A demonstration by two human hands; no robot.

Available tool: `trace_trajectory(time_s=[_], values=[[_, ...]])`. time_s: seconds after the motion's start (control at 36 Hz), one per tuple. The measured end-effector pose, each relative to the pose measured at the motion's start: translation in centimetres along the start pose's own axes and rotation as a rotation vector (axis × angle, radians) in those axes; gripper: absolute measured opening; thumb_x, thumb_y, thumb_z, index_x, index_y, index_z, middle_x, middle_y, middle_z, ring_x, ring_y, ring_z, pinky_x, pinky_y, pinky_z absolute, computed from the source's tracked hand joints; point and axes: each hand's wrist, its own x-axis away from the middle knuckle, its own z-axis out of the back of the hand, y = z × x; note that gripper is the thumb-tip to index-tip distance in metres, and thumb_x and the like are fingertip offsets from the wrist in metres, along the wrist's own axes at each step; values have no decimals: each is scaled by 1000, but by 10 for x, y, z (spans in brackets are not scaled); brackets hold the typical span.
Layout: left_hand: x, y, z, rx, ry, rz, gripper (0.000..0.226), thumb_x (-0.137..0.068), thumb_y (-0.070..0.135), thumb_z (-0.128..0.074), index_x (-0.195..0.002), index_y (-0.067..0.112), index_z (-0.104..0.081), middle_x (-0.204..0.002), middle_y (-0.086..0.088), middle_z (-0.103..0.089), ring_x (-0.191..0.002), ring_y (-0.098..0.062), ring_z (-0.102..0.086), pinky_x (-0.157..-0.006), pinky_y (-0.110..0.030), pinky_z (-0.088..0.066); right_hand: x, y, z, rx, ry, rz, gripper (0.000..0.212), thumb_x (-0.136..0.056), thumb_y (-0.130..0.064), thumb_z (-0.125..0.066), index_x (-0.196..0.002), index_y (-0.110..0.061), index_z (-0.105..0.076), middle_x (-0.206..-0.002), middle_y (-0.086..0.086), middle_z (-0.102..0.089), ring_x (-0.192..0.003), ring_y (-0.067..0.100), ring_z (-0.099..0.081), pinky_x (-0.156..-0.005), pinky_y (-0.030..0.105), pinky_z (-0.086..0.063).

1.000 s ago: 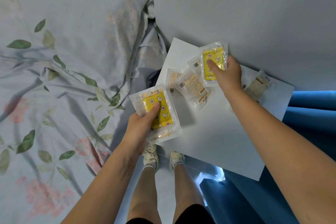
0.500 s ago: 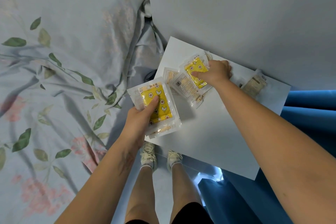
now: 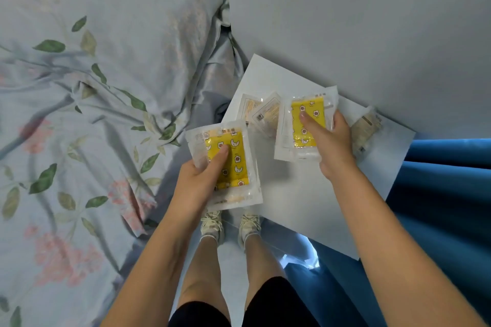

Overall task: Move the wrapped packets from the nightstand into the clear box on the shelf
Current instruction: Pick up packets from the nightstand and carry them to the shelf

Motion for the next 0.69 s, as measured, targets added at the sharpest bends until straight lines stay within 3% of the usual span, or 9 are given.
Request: trace_trajectory(time_s=[0.25,0.44,0.53,0.61,0.69], values=[[76,-4,26,105,58,-99,16,-83,30,-64,-90,24,-77,-102,-3,-75,-98,-22,-70,-94,-42,-50,100,-29,-12,41,-238,56,24,-81,-15,-73,-98,-30,-64,-92,-12,-74,-88,7,-71,-72,26,-58],[128,-5,70,184,140,-179,34,-75,28,-66,-104,12,-69,-101,-7,-75,-95,-25,-71,-86,-40,-56,166,-51,-25,55,-284,94,30,-80,-16,-74,-106,-28,-64,-96,-11,-74,-88,6,-71,-69,22,-58],[151,-9,90,229,217,-222,28,-76,25,-68,-101,13,-69,-99,-7,-75,-92,-26,-72,-81,-38,-57,195,-54,-34,77,-303,107,35,-79,-16,-75,-112,-21,-64,-98,-7,-74,-87,8,-71,-66,21,-57],[179,-20,110,284,286,-278,22,-82,19,-66,-103,13,-69,-96,-5,-76,-88,-23,-73,-72,-31,-59,229,-52,-45,109,-338,131,30,-79,-17,-75,-106,-24,-65,-94,-8,-74,-84,8,-71,-66,23,-57],[214,-40,133,336,352,-316,22,-85,14,-65,-107,14,-67,-97,-3,-76,-88,-21,-73,-73,-31,-59,273,-48,-56,152,-407,159,26,-78,-19,-75,-100,-27,-65,-92,-8,-75,-83,9,-72,-67,24,-58]])
